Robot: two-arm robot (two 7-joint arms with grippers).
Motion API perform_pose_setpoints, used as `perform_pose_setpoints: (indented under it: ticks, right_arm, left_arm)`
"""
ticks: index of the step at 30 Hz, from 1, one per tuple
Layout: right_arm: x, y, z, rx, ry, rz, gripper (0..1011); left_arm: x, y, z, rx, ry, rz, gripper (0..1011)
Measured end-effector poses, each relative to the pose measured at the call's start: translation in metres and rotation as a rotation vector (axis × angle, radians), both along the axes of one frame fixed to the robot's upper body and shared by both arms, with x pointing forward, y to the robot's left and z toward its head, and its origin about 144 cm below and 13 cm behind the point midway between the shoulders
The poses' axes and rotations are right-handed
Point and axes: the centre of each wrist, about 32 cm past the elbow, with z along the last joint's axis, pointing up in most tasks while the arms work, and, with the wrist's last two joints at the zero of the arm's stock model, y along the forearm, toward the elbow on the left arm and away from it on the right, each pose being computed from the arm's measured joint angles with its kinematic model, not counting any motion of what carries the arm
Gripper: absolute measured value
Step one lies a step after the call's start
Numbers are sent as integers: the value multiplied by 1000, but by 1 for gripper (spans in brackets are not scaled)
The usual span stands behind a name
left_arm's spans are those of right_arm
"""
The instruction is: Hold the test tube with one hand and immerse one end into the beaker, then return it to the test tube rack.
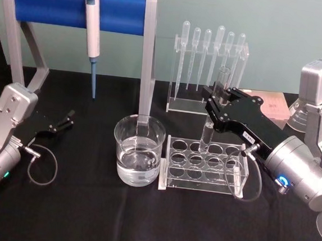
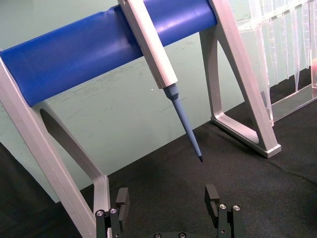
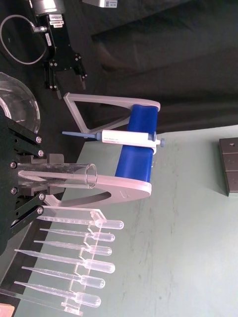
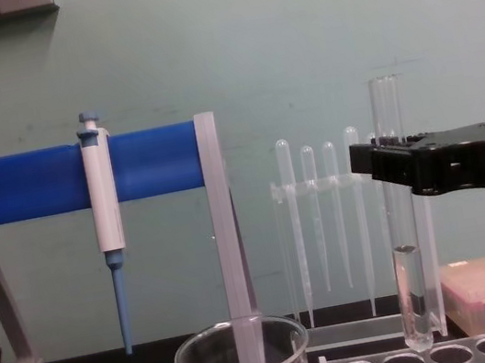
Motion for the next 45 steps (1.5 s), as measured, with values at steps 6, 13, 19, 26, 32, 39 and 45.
perform_pose_setpoints:
  ticks: [6, 13, 19, 26, 32, 39, 45]
  right_arm:
    - [0, 0, 0, 0, 0, 0, 227]
    - [0, 0, 0, 0, 0, 0, 226]
    - [0, 0, 0, 0, 0, 0, 226]
    - [0, 0, 0, 0, 0, 0, 226]
    - [0, 0, 0, 0, 0, 0, 226]
    - [0, 0, 0, 0, 0, 0, 226]
    - [0, 0, 0, 0, 0, 0, 227]
  left_arm:
    - [0, 0, 0, 0, 0, 0, 1000]
    - [0, 0, 0, 0, 0, 0, 1000]
    - [0, 0, 0, 0, 0, 0, 1000]
    - [0, 0, 0, 0, 0, 0, 1000]
    - [0, 0, 0, 0, 0, 0, 1000]
    - [0, 0, 0, 0, 0, 0, 1000]
    - [0, 0, 0, 0, 0, 0, 1000]
